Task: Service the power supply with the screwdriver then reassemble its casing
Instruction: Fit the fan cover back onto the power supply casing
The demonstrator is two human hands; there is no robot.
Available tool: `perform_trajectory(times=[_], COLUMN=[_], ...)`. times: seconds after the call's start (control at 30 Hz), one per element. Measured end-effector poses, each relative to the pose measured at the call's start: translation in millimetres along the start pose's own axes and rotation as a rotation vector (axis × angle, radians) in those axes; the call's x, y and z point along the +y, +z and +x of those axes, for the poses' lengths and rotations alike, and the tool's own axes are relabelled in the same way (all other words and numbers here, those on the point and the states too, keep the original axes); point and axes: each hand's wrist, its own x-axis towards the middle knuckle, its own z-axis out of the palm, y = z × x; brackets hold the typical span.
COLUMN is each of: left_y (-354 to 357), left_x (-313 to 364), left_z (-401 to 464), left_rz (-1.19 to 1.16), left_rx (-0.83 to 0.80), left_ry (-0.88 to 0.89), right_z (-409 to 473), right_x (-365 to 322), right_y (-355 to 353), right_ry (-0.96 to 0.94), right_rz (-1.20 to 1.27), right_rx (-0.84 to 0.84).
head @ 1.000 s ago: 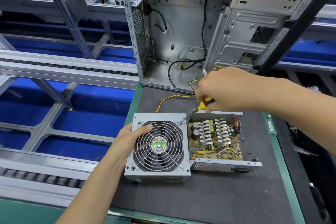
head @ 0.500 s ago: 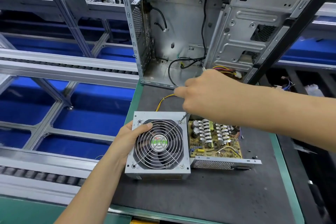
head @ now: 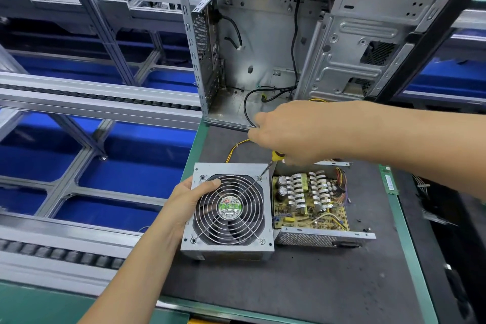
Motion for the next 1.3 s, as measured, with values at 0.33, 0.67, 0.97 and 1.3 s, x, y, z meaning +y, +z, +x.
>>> perform_trajectory(times=[0.33,0.67,0.97,1.3], left_y=[-0.5,-0.5,0.5,-0.5], left_x=[-0.4,-0.3,0.0,-1.2], left_z=[0.8,-0.4,-0.3,0.5], left_rz=[0.003,-0.033,-0.045,-0.037], left_rx=[0.001,-0.020,-0.021,-0.019], left_ry=[0.000,0.000,-0.005,-0.005], right_z=[0.7,4.0,10.8,11.0], right_x=[0.2,0.6,-0.8,-3.2], right_y=[5.9,-4.6,-13.2,-12.9], right_ry=[-0.043,-0.052,-0.102,-0.079], right_rz=[-0.232,-0.275,-0.211,-0.160], right_rx=[0.083,0.059,0.020,-0.065])
